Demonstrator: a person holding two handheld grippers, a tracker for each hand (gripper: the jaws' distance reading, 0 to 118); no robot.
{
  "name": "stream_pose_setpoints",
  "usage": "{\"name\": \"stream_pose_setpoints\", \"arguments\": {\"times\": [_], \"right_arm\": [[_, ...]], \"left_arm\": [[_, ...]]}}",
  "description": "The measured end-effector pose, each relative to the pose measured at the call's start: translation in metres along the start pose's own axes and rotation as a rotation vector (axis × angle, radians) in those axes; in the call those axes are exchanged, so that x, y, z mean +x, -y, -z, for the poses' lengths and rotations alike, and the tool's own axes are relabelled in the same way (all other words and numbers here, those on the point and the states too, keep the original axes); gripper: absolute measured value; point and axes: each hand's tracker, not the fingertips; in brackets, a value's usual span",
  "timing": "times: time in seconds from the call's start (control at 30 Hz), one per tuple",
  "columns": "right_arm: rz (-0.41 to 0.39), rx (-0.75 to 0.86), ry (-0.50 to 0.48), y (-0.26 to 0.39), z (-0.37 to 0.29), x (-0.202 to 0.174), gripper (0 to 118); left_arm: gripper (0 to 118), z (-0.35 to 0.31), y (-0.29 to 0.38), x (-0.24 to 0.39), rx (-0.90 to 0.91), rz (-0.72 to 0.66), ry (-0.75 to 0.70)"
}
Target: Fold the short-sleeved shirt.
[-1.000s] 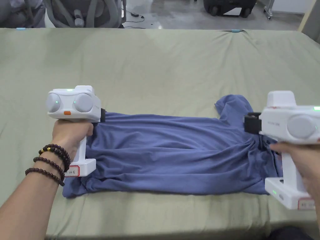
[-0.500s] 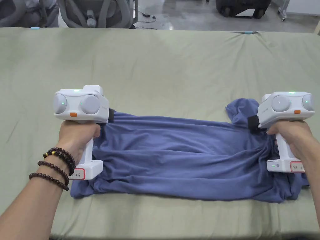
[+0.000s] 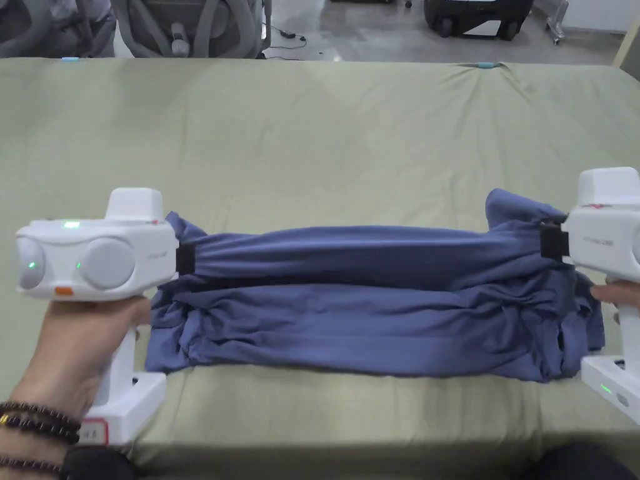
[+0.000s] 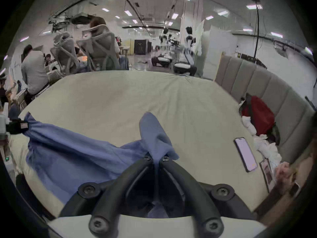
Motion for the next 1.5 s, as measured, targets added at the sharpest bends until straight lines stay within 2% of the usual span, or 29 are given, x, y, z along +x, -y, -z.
{"name": "stream_pose_setpoints", "arguments": {"times": [0.2, 0.3, 0.4, 0.5, 0.57, 0.77, 0.83, 0.9, 0.97, 1.0, 1.03, 1.1, 1.13, 1.2, 1.3, 1.37, 1.4, 1.43, 1.47, 1.5], "right_arm": [[-0.048, -0.104, 0.046, 0.069, -0.023, -0.034, 3], [-0.062, -0.188, 0.011, 0.095, -0.005, -0.044, 3], [-0.084, -0.258, 0.046, 0.111, 0.023, -0.042, 3], [-0.064, -0.239, 0.054, 0.115, 0.023, -0.046, 3], [-0.083, -0.243, 0.073, 0.112, 0.026, -0.050, 3], [-0.001, -0.211, 0.040, 0.109, 0.015, -0.028, 3], [-0.004, -0.212, 0.052, 0.108, 0.019, -0.023, 3], [-0.004, -0.219, 0.045, 0.109, 0.021, -0.023, 4], [-0.009, -0.208, 0.049, 0.107, 0.015, -0.028, 12], [-0.002, -0.196, 0.040, 0.105, 0.009, -0.030, 21], [0.020, -0.167, 0.015, 0.103, 0.000, -0.035, 50], [0.025, -0.135, 0.021, 0.098, -0.013, -0.044, 105], [0.013, -0.108, 0.037, 0.095, -0.020, -0.050, 118], [0.004, -0.029, 0.050, 0.086, -0.037, -0.059, 114], [0.012, 0.015, 0.044, 0.076, -0.051, -0.071, 112], [0.022, 0.039, 0.026, 0.074, -0.057, -0.079, 91], [0.028, 0.057, 0.009, 0.075, -0.060, -0.083, 73], [0.034, 0.065, -0.002, 0.075, -0.059, -0.086, 38], [0.040, 0.062, -0.004, 0.076, -0.059, -0.088, 15], [0.044, 0.063, -0.006, 0.077, -0.060, -0.091, 0]], "left_arm": [[1, -0.009, 0.067, 0.015, -0.112, -0.066, -0.002], [1, 0.008, 0.084, 0.022, -0.163, -0.038, 0.014], [1, 0.019, 0.087, 0.026, -0.160, -0.005, -0.015], [1, 0.018, 0.085, 0.028, -0.168, 0.004, -0.019], [1, 0.015, 0.087, 0.025, -0.164, -0.003, -0.006], [1, 0.000, 0.085, 0.004, -0.132, -0.088, 0.017], [1, -0.003, 0.085, 0.000, -0.126, -0.075, -0.007], [1, 0.002, 0.086, -0.004, -0.142, -0.112, 0.028], [2, 0.000, 0.086, 0.001, -0.135, -0.086, 0.014], [6, -0.003, 0.085, 0.004, -0.121, -0.080, 0.015], [25, -0.008, 0.084, 0.005, -0.099, -0.088, 0.022], [88, -0.018, 0.081, 0.008, -0.045, -0.101, 0.060], [118, -0.024, 0.079, 0.012, -0.030, -0.102, 0.054], [107, -0.043, 0.071, 0.019, 0.049, -0.103, 0.065], [115, -0.058, 0.063, 0.030, 0.057, -0.064, 0.070], [105, -0.064, 0.062, 0.036, 0.083, -0.045, 0.073], [89, -0.067, 0.062, 0.039, 0.081, -0.039, 0.073], [58, -0.068, 0.063, 0.041, 0.079, -0.034, 0.068], [27, -0.068, 0.065, 0.043, 0.076, -0.028, 0.062], [2, -0.066, 0.067, 0.044, 0.076, -0.027, 0.060]]}}
